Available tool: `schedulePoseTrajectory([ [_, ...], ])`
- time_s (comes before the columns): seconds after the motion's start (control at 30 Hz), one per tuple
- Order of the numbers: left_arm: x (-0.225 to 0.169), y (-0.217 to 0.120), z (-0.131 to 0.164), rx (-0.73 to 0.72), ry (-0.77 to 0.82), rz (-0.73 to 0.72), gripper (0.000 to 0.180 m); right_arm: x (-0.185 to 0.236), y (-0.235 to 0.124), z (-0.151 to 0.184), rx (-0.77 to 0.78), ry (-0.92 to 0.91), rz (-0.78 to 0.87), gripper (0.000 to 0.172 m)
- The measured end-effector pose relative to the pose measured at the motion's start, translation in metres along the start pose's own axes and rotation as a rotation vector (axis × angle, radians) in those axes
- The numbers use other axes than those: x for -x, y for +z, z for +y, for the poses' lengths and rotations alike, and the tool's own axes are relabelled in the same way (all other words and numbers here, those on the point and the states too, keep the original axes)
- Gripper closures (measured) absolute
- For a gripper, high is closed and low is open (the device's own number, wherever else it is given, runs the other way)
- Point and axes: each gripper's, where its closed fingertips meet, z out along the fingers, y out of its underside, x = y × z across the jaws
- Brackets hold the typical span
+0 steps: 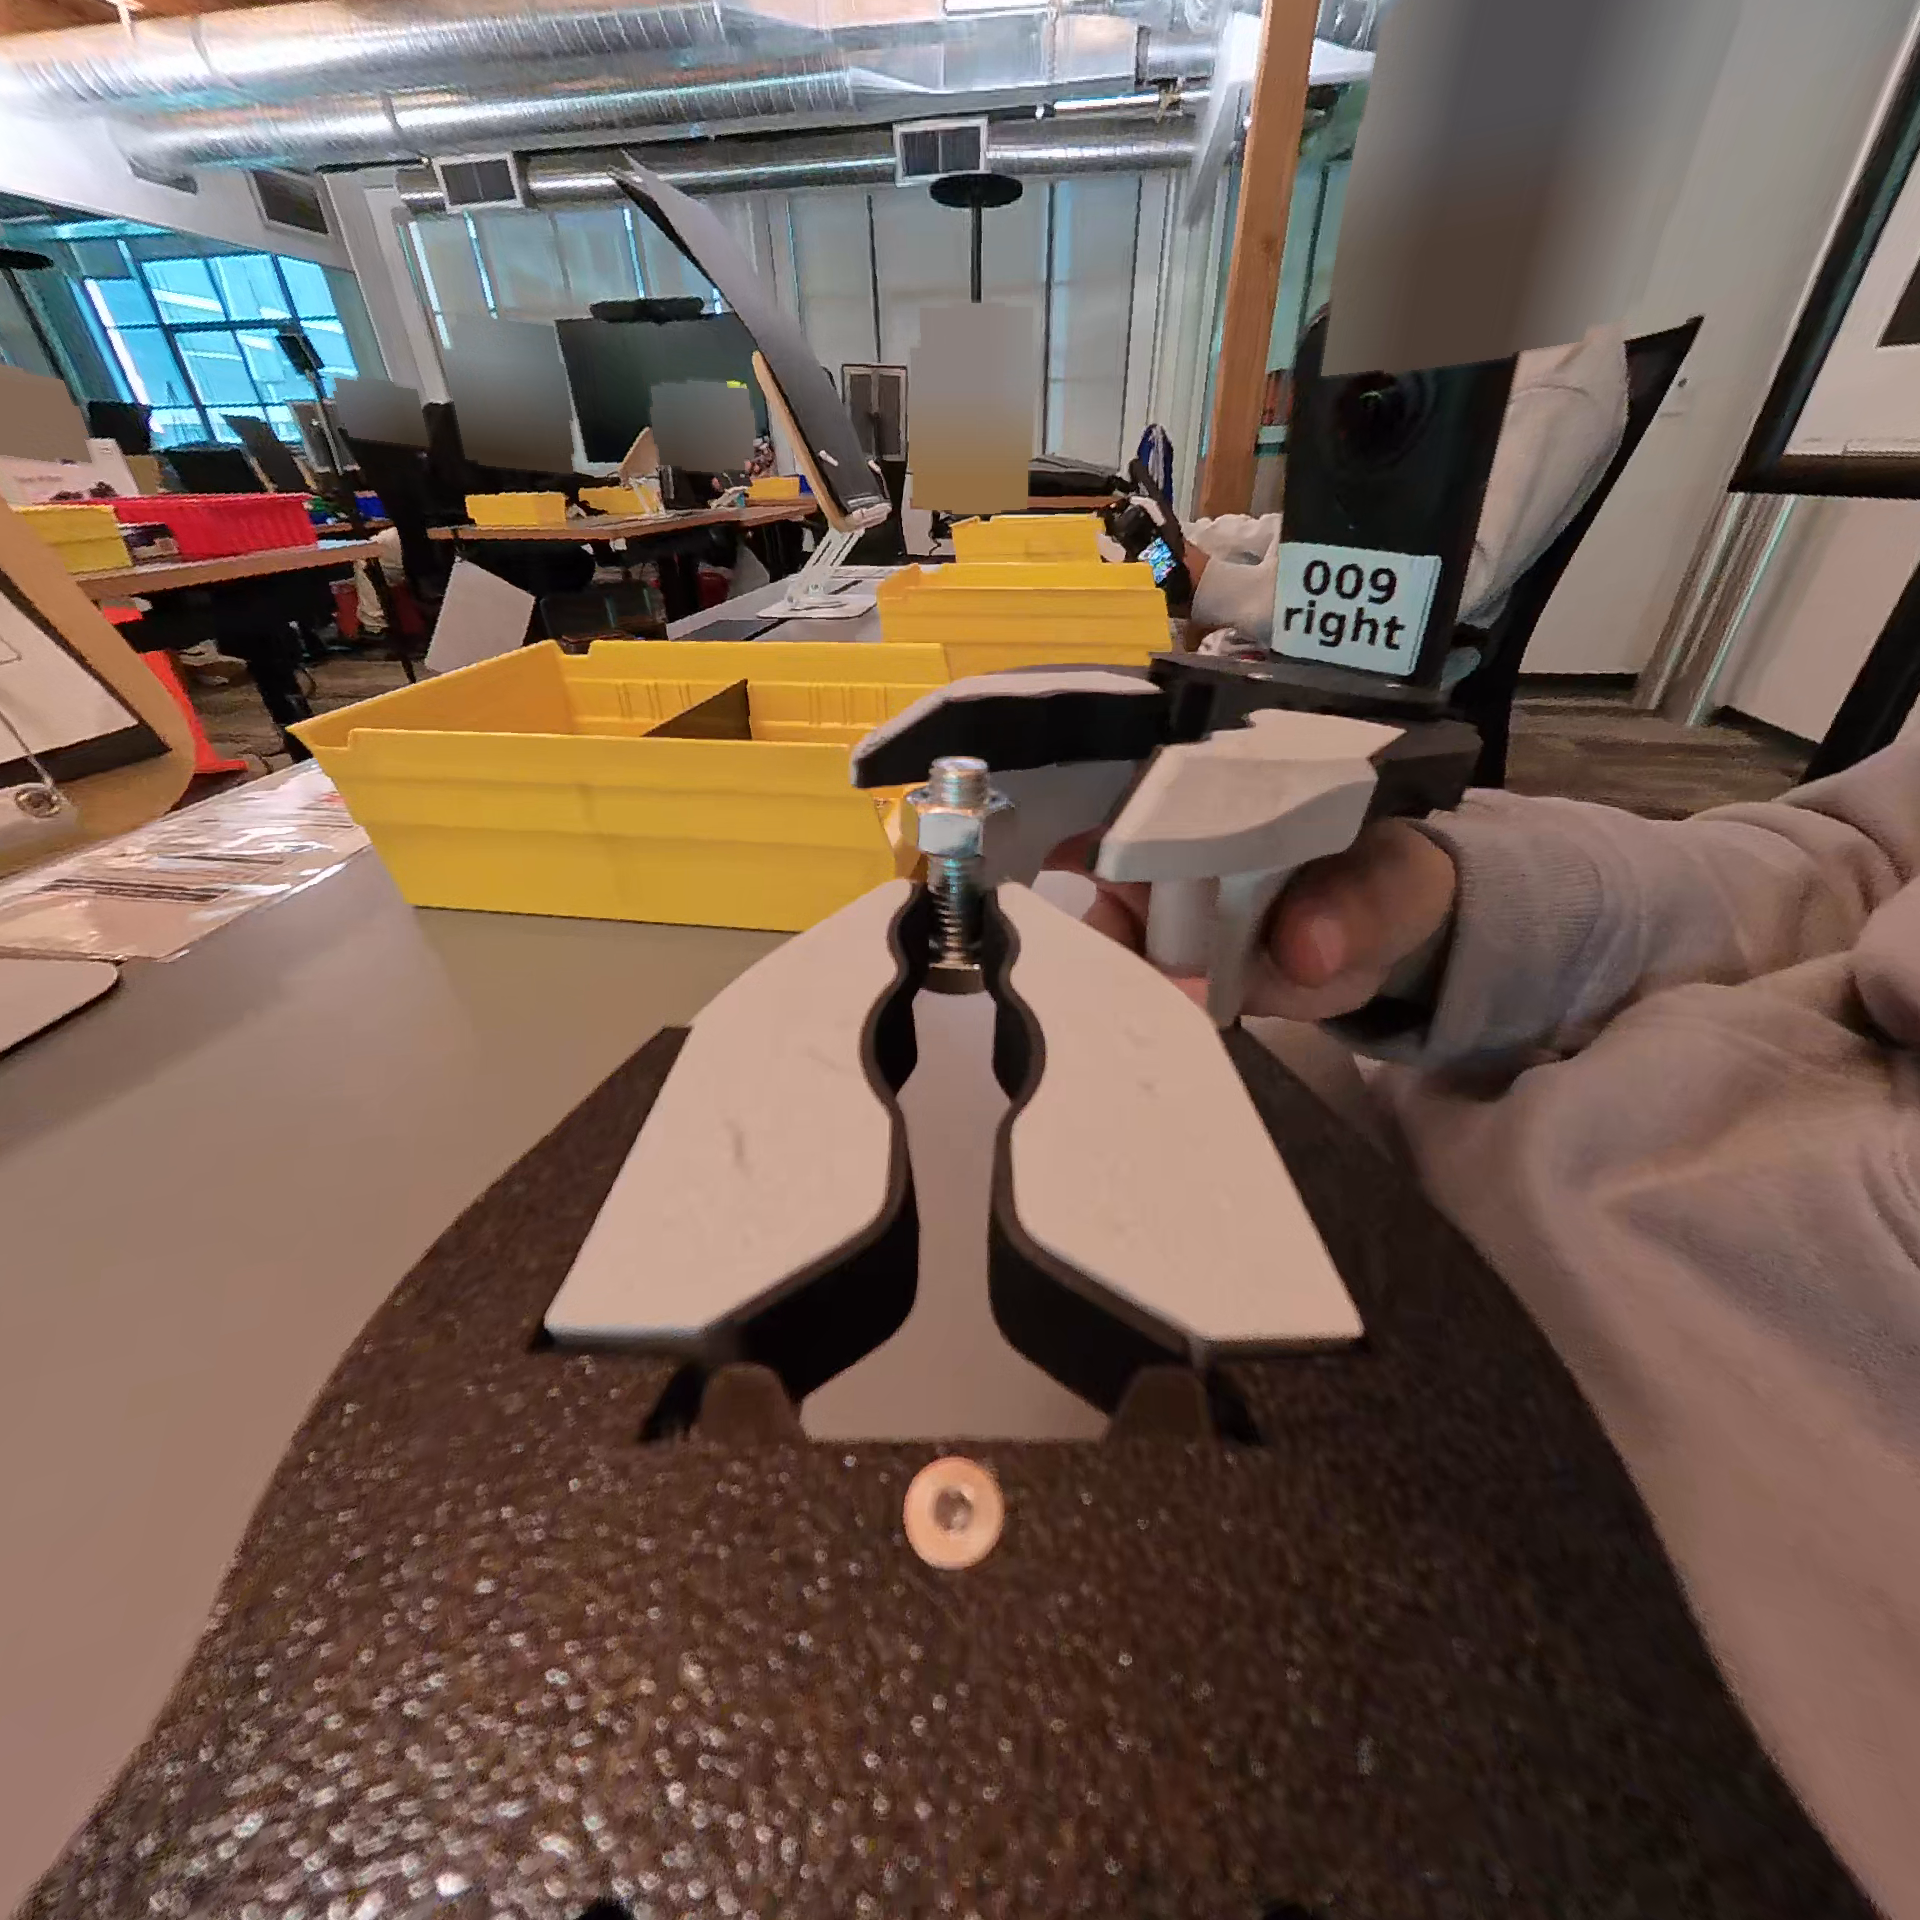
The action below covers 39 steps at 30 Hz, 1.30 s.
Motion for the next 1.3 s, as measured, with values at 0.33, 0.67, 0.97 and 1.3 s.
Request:
schedulePoseTrajectory([
  [0.33, -0.009, 0.006, -0.003, -0.019, -0.022, 0.034, 0.172, -0.003, 0.0, 0.001, 0.01, -0.038, 0.02, 0.146],
  [0.67, 0.001, -0.012, -0.028, -0.096, -0.033, -0.044, 0.172, -0.058, -0.04, -0.035, -0.044, 0.012, 0.126, 0.136],
  [0.97, -0.015, 0.008, -0.025, -0.076, -0.022, -0.017, 0.172, 0.003, -0.006, -0.027, 0.005, -0.064, -0.026, 0.139],
  [1.3, -0.004, -0.005, -0.036, -0.143, -0.054, -0.069, 0.172, -0.045, -0.026, -0.036, -0.076, 0.06, 0.126, 0.14],
])
